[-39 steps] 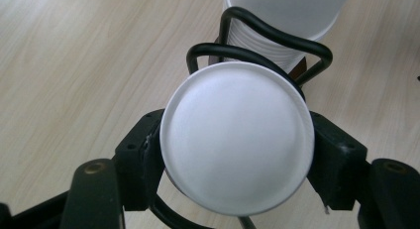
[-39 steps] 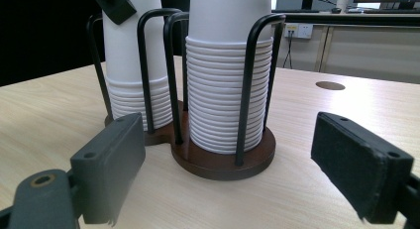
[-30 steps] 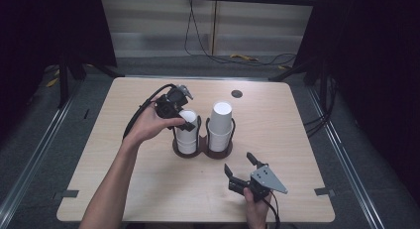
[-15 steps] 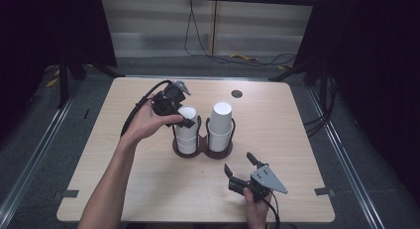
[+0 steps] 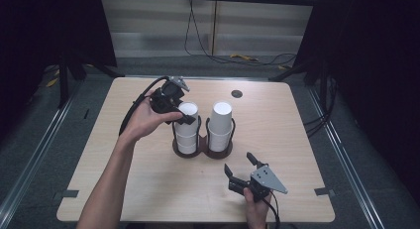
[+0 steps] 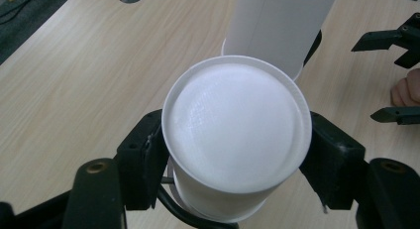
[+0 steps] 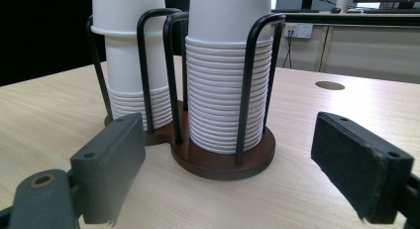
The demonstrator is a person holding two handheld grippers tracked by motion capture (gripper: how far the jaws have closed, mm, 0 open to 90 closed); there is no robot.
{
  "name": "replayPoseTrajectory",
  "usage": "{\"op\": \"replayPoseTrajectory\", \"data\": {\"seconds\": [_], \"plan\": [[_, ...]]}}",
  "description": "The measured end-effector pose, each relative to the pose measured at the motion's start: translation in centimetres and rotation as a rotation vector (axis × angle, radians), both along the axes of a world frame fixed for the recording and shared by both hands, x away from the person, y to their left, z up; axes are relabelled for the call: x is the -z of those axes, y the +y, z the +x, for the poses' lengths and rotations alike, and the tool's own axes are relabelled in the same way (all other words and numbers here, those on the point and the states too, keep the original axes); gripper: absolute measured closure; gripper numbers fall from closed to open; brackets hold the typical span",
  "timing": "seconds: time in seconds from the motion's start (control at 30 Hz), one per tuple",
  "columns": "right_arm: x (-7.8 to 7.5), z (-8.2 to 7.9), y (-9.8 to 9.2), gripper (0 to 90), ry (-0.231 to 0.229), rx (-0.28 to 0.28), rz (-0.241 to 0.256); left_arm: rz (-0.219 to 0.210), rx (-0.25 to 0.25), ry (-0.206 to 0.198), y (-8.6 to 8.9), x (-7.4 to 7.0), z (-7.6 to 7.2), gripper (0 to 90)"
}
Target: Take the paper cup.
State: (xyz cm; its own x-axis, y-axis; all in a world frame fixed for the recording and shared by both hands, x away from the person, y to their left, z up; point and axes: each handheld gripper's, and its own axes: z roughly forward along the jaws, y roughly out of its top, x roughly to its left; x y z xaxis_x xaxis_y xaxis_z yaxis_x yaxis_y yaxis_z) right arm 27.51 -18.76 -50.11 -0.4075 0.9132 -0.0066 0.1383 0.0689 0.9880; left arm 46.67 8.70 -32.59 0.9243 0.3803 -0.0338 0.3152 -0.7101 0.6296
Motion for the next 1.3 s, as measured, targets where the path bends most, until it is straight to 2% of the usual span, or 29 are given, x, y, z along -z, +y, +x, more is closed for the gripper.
{"op": "replayPoseTrajectory", "data": {"seconds": [0.33, 0.37, 0.5, 0.53, 0.7, 0.77, 0.93, 1.03, 1.1, 1.3], "plan": [[0.0, 0.0, 0.0, 13.3, 0.002, 0.001, -0.001, -0.030, -0.009, -0.022, 0.7, -0.7, -0.1, 33.3], [0.0, 0.0, 0.0, 13.3, 0.002, 0.001, -0.001, -0.047, -0.027, -0.021, 0.8, -0.8, -0.1, 33.2], [0.0, 0.0, 0.0, 13.3, 0.004, 0.001, -0.001, -0.037, -0.017, -0.023, 1.1, -1.1, -0.1, 33.3], [0.0, 0.0, 0.0, 13.3, 0.006, 0.000, 0.000, -0.053, -0.026, -0.019, 1.1, -1.1, -0.2, 33.3], [0.0, 0.0, 0.0, 13.3, 0.006, 0.000, 0.001, -0.075, -0.028, -0.031, 1.5, -1.7, -0.4, 33.3], [0.0, 0.0, 0.0, 13.3, 0.005, 0.001, 0.000, -0.114, -0.023, -0.046, 1.7, -2.0, -0.7, 33.3], [0.0, 0.0, 0.0, 13.3, 0.005, 0.004, 0.002, -0.142, -0.025, -0.063, 2.0, -2.3, -1.0, 33.2], [0.0, 0.0, 0.0, 13.3, 0.005, 0.004, 0.003, -0.157, -0.034, -0.076, 2.2, -2.3, -1.3, 33.3], [0.0, 0.0, 0.0, 13.3, 0.003, 0.004, 0.002, -0.186, -0.049, -0.092, 2.6, -2.4, -1.6, 33.2], [0.0, 0.0, 0.0, 13.3, 0.004, 0.003, 0.002, -0.235, -0.081, -0.114, 3.5, -2.5, -2.3, 33.2]]}}
